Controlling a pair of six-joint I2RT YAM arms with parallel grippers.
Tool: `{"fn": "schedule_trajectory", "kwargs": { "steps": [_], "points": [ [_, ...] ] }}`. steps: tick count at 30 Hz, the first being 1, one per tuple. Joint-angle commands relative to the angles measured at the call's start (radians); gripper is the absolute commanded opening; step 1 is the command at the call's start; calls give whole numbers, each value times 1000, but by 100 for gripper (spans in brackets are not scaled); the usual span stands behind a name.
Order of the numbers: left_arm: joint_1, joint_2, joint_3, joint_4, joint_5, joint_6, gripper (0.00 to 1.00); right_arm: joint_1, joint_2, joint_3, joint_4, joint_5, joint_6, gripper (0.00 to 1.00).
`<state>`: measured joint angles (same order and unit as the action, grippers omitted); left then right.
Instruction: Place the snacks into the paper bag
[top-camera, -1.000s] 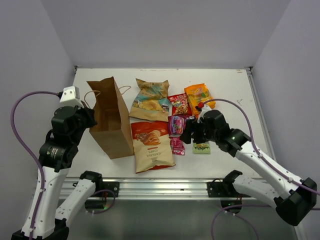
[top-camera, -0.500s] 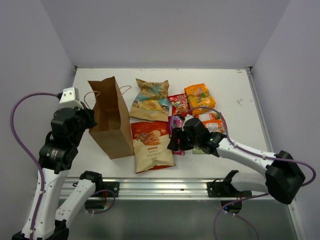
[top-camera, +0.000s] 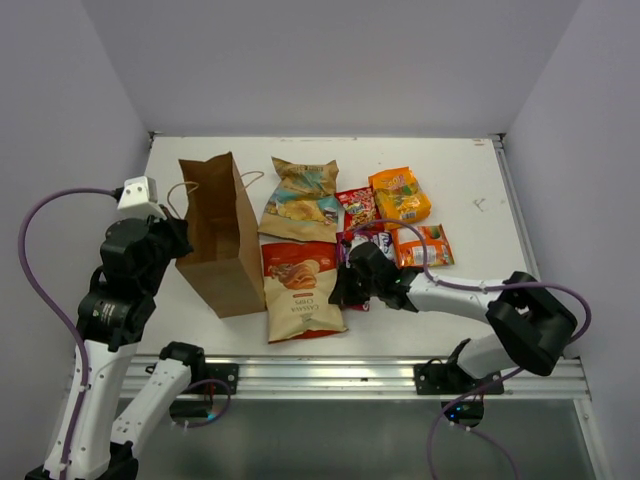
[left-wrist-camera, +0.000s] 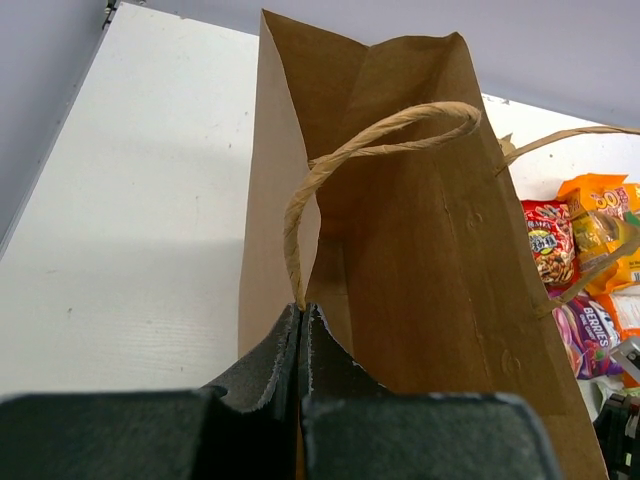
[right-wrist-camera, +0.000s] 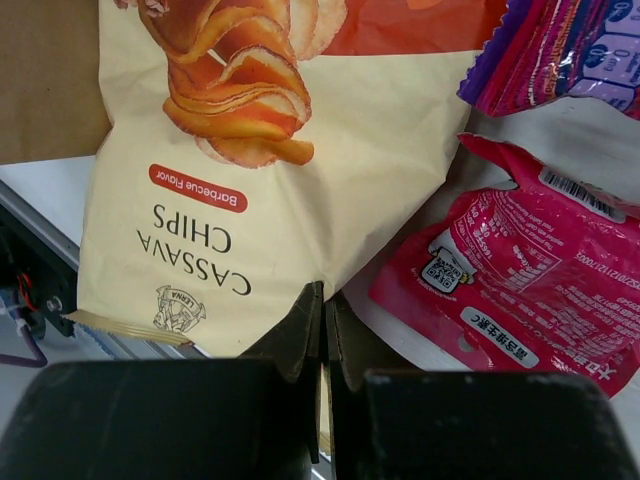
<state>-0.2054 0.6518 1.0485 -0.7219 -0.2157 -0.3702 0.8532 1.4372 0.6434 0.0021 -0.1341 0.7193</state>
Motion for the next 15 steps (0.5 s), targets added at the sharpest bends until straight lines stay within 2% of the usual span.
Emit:
{"fn": "schedule_trajectory", "kwargs": {
  "steps": [1, 3, 6, 9, 15],
  "points": [
    [-5, -6, -18, 15, 13, 28, 0, 10, -3, -4, 38, 10, -1, 0],
    [-5, -9, -13, 27, 16, 27, 0, 12, -38, 9, 1, 56, -17, 0],
    [-5, -14, -2, 39, 30, 30, 0, 14, -161, 56, -146, 131, -53, 0],
    [-5, -14, 7, 48, 39, 30, 0, 14, -283, 168, -380, 261, -113, 0],
    [-6, -7, 8, 62, 61, 22, 0, 14, -373, 438, -602, 390, -204, 0]
  ]
}}
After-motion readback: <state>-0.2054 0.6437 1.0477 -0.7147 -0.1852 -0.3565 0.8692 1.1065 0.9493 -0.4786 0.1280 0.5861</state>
